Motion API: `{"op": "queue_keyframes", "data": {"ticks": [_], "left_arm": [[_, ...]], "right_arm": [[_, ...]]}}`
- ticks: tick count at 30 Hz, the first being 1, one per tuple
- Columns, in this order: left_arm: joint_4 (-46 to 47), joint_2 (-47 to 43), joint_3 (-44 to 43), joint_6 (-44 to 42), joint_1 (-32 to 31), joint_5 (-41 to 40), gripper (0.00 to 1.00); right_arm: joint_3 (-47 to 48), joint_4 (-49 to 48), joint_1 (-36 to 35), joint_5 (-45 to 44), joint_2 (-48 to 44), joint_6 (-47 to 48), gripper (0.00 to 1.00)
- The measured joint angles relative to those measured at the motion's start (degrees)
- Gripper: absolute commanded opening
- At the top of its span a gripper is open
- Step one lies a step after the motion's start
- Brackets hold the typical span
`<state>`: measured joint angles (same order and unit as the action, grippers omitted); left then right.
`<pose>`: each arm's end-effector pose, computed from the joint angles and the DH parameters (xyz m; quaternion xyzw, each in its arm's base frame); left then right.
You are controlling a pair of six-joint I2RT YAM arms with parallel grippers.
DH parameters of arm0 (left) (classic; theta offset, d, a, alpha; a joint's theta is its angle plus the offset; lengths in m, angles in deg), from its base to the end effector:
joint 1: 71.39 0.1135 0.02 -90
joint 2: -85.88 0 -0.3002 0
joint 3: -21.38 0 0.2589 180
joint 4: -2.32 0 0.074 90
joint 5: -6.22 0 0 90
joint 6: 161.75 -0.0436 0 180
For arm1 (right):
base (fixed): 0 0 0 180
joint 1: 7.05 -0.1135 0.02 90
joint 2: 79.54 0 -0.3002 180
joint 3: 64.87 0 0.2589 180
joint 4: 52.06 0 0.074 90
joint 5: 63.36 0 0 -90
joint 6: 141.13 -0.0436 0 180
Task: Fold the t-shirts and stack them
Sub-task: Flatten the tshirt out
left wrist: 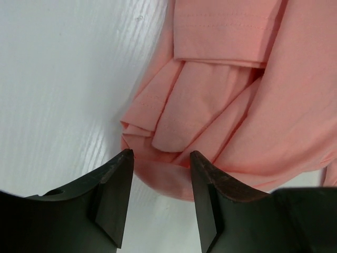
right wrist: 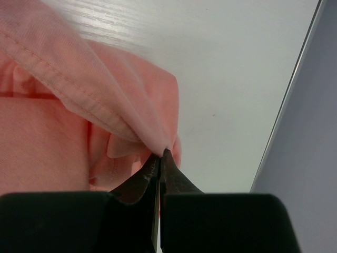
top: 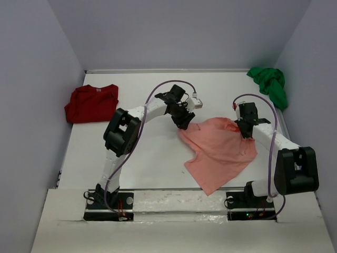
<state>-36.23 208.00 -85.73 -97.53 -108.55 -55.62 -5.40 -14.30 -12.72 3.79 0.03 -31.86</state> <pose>0.3832 -0.3163 0.2102 0.5459 0.7461 -0.2600 0.2789 0.2699 0.0098 0.2231 -0.1498 0.9315 -0.2211 0.2469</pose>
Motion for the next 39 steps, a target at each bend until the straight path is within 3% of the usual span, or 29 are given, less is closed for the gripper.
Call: {"op": "queue_keyframes", "data": {"ticks": [19, 20, 22, 23, 24, 33, 39], "left_arm": [[-0.63, 4.20, -3.85, -0.61, -2.40, -0.02, 0.51], [-0.61, 4.20, -3.87, -0.61, -2.43, -0.11, 0.47], [-0.83, 4.24, -4.11, -0.61, -2.47, -0.09, 0.27], [-0.94, 4.26, -4.33, -0.28, -2.51, -0.02, 0.08], [-0.94, 4.26, -4.46, -0.57, -2.56, 0.07, 0.00], [-2.23, 4.31, -4.81, -1.38, -3.02, -0.72, 0.00], [-2.05, 1.29, -2.40, -1.77, -2.14, -5.51, 0.00]], "right_arm": [[0.00, 0.02, 0.00, 0.83, 0.72, 0.00, 0.00], [0.00, 0.02, 0.00, 0.83, 0.74, 0.00, 0.00], [0.00, 0.02, 0.00, 0.85, 0.96, 0.00, 0.00], [0.00, 0.02, 0.00, 0.85, 1.20, 0.00, 0.00], [0.00, 0.02, 0.00, 0.83, 1.44, 0.00, 0.00], [0.00, 0.04, 0.00, 0.87, 1.97, 0.00, 0.00], [0.00, 0.07, 0.00, 1.90, 1.88, -0.02, 0.00]]}}
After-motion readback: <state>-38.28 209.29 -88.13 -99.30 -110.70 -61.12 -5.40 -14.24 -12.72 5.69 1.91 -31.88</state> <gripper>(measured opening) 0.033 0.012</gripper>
